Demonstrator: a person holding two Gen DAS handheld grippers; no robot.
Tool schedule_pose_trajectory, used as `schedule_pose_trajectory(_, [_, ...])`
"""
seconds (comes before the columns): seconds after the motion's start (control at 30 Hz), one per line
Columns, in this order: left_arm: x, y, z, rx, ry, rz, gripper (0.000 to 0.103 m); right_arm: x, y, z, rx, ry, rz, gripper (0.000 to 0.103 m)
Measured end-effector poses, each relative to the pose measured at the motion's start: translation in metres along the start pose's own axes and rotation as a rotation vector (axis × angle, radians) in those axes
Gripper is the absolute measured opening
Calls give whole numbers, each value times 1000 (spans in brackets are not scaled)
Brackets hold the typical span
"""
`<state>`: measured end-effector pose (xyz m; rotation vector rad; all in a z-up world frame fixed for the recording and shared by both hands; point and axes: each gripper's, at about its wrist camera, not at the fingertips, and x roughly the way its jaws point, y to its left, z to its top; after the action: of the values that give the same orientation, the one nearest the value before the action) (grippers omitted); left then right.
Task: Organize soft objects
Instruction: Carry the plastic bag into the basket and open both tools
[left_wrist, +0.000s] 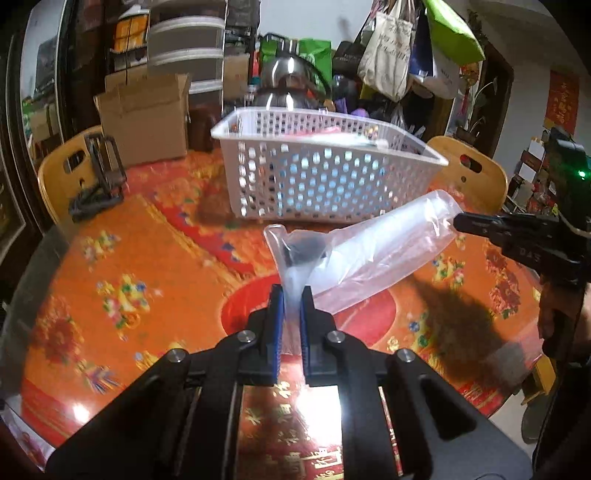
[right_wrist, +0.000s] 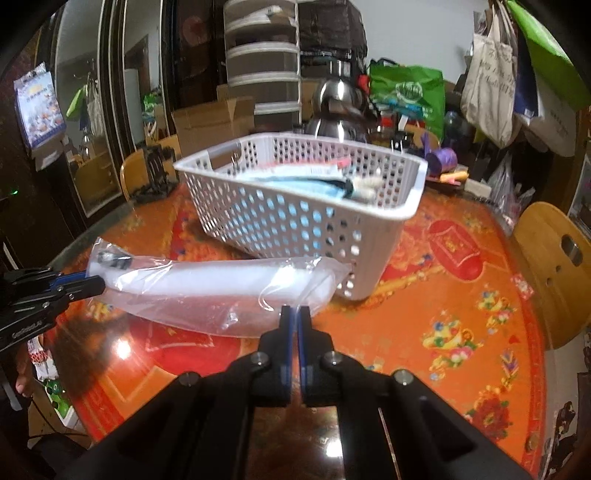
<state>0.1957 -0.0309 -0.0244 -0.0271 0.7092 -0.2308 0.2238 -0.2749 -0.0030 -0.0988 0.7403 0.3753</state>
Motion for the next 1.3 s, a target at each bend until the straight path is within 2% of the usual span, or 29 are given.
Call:
schedule_pose_trajectory(0.2, [-24, 0, 33, 50, -62, 10, 7, -29, 5, 20, 0, -68, -8, 1])
schedule_pose_trajectory(0.4, [-38, 2, 81, 91, -114, 12, 7, -49, 4, 51, 5, -124, -33, 1])
schedule_pose_trajectory(0.7, [-28, -5, 170, 139, -158, 18, 7, -54, -18, 109, 43, -165, -76, 1])
schedule_pose_trajectory(0.9, [4, -8, 216, 151, -142, 15, 7, -35, -38, 134, 84, -147, -99, 1])
schedule_pose_trajectory(1.07, [50, -9, 250, 161, -114, 37, 7, -8, -54, 148, 110, -122, -111, 1])
schedule_pose_trajectory(1.3, [123, 2, 261, 146, -37, 45, 7, 43, -65, 152, 119, -72, -142, 1])
